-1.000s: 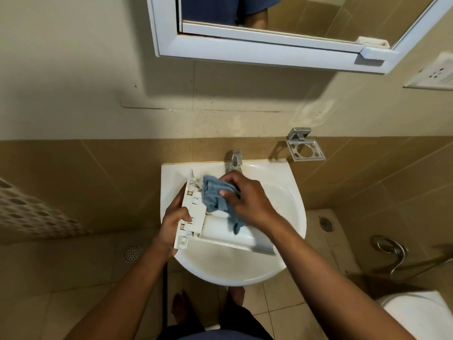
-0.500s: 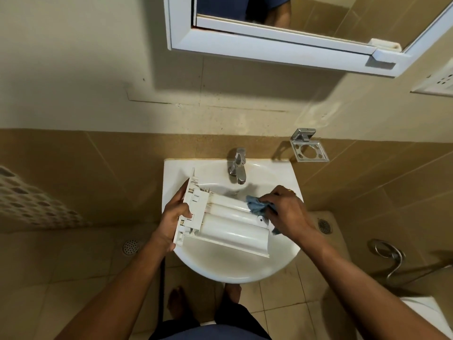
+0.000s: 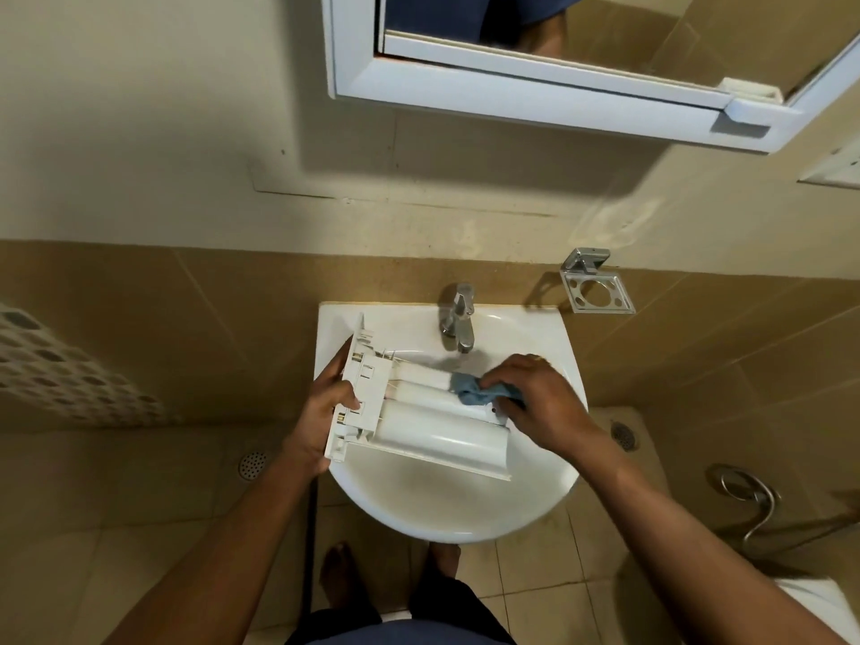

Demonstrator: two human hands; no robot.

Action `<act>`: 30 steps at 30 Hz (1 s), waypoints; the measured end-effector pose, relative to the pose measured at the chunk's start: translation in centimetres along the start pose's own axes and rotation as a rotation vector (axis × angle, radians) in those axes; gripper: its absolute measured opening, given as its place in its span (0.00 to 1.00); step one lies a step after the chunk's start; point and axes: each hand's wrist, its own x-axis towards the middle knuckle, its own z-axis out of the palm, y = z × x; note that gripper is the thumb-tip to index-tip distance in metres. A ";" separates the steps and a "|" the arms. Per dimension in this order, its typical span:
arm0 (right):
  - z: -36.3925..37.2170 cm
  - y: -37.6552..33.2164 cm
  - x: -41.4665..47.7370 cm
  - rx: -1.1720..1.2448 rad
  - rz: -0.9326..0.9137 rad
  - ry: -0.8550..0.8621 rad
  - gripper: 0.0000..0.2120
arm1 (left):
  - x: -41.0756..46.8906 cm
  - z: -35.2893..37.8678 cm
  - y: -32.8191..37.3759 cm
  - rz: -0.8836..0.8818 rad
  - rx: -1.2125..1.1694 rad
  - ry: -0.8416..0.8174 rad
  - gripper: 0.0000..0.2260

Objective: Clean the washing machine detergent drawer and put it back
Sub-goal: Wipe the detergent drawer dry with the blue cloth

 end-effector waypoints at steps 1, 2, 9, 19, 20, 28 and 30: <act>-0.3 0.3 -0.3 -0.014 0.040 0.014 0.17 | 0.0 -0.1 0.1 0.000 -0.012 0.003 0.38; -0.3 0.0 -0.5 -0.012 0.047 0.032 0.17 | 0.1 -0.1 0.1 -0.002 -0.018 0.004 0.38; 5.4 -10.2 1.2 0.145 -0.122 0.138 0.15 | 0.9 1.1 -1.1 0.003 -0.019 0.017 0.33; 1.1 -1.9 -2.0 0.042 0.007 -0.032 0.13 | 0.8 -1.2 -0.5 0.027 -0.021 0.058 0.37; 1.1 -1.9 -2.0 0.021 0.023 -0.029 0.13 | 0.8 -1.0 -0.5 0.020 -0.022 0.058 0.37; 6.7 -11.6 0.7 0.172 -0.071 0.239 0.13 | 1.3 0.9 -0.4 -0.072 -0.175 0.058 0.25; 7.1 -11.8 0.1 0.205 -0.174 0.204 0.11 | 1.2 0.2 -0.2 -0.101 -0.242 0.077 0.28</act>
